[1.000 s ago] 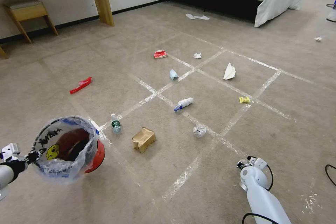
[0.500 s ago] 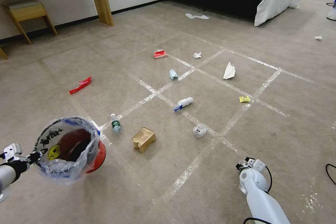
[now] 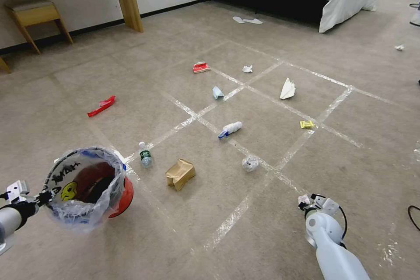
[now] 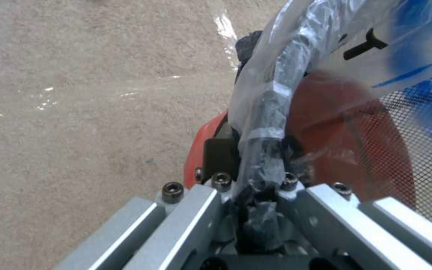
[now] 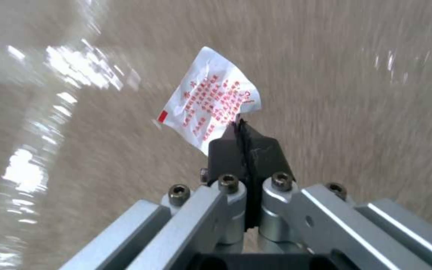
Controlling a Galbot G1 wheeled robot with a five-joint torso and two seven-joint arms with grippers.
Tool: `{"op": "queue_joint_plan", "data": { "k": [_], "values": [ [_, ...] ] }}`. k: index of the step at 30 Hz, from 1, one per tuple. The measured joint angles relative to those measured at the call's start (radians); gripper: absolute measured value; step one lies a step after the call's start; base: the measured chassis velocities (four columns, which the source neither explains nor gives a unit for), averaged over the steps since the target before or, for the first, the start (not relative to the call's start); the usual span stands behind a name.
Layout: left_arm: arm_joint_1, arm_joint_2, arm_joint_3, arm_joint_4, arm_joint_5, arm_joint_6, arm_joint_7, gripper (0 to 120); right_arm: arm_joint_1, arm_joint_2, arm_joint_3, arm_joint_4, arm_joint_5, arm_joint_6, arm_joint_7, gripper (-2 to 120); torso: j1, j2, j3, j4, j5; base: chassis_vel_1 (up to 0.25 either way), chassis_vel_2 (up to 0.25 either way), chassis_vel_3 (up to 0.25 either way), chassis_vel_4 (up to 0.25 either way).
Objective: Pick up the trash bin and place the garbage on the floor into it.
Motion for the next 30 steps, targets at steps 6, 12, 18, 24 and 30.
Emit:
{"op": "queue_joint_plan", "data": {
  "k": [6,12,18,24,30],
  "values": [
    [0.003,-0.010,0.000,-0.030,-0.007,0.000,-0.008,0,-0.071,-0.087,0.032,0.279,0.079,0.040,-0.043,0,0.000,0.000,0.000,-0.0001,-0.0003,0.000,0.000,0.000,0.000],
    [0.003,-0.015,-0.001,-0.068,-0.034,0.000,-0.021,0,-0.063,-0.233,0.004,0.526,0.169,0.112,-0.106,0,0.000,0.000,0.000,-0.0001,-0.0002,0.000,0.000,0.000,0.000],
    [0.005,-0.013,-0.001,-0.101,-0.057,0.000,-0.029,0,-0.015,-0.331,-0.075,0.680,0.220,0.195,-0.205,0,0.000,0.000,0.000,0.0000,-0.0002,0.000,0.000,0.000,0.000],
    [0.005,0.003,0.017,-0.136,-0.080,0.000,-0.056,0,0.127,-0.452,-0.278,0.751,0.288,0.301,-0.337,0,0.000,0.000,0.000,-0.0002,-0.0002,0.000,0.000,0.000,0.000],
    [0.003,0.021,0.034,-0.161,-0.098,0.000,-0.075,0,0.408,-0.519,-0.641,0.765,0.380,0.336,-0.376,0,0.000,0.000,0.000,-0.0003,-0.0002,0.000,0.000,0.000,0.000]
  ]
}}
